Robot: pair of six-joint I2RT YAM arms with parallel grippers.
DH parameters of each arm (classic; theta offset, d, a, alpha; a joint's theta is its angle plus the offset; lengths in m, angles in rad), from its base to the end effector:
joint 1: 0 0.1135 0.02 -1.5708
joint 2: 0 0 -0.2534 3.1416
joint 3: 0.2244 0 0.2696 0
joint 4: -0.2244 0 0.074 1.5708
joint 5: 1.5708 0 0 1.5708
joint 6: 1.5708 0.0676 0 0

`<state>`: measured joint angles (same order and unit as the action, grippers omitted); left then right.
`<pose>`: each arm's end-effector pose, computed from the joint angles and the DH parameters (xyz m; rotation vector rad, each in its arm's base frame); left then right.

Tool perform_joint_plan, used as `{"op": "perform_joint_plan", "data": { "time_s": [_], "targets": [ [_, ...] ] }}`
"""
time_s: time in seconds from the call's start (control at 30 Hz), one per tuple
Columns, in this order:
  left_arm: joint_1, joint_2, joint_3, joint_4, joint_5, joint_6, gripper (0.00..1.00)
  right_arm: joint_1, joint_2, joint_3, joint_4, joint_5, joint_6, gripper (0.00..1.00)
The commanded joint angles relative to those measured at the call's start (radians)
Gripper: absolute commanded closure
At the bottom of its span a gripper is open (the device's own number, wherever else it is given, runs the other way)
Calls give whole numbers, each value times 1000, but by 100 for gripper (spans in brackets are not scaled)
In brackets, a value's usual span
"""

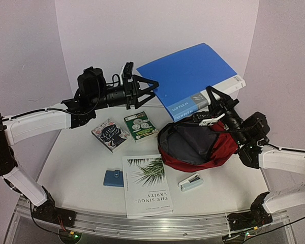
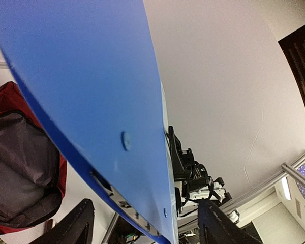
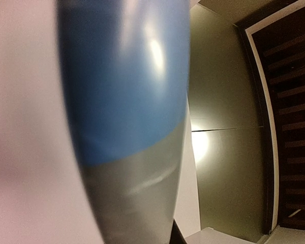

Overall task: Pack the student bag
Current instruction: Pick up the files from the center of the board.

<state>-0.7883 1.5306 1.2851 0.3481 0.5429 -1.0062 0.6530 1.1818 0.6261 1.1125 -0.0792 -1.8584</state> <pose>0.2647 -0.3158 0.3745 0.3381 1.7554 -1.7763 0.2341 0.1858 0.3350 -1.0392 0.2586 -1.0553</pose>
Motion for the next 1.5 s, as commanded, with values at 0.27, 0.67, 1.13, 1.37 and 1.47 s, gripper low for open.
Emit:
{"op": "perform_joint_plan", "data": {
  "time_s": [0.27,0.67,1.13,1.37,1.47],
  "targets": [
    [3,63,-33,224,63,-72,50,25,37,1,159,55,-27,100],
    [3,104,-75,359,44,-145,66,54,73,17,147,101,-47,100],
    [30,-16,-194,334,-94,-155,100,80,53,38,-41,235,24,22],
    [115,-170,-320,231,-223,-173,100,80,-27,197,-798,438,359,2],
    [147,-242,-356,158,-275,-158,100,78,17,356,-1206,459,631,2]
  ]
}}
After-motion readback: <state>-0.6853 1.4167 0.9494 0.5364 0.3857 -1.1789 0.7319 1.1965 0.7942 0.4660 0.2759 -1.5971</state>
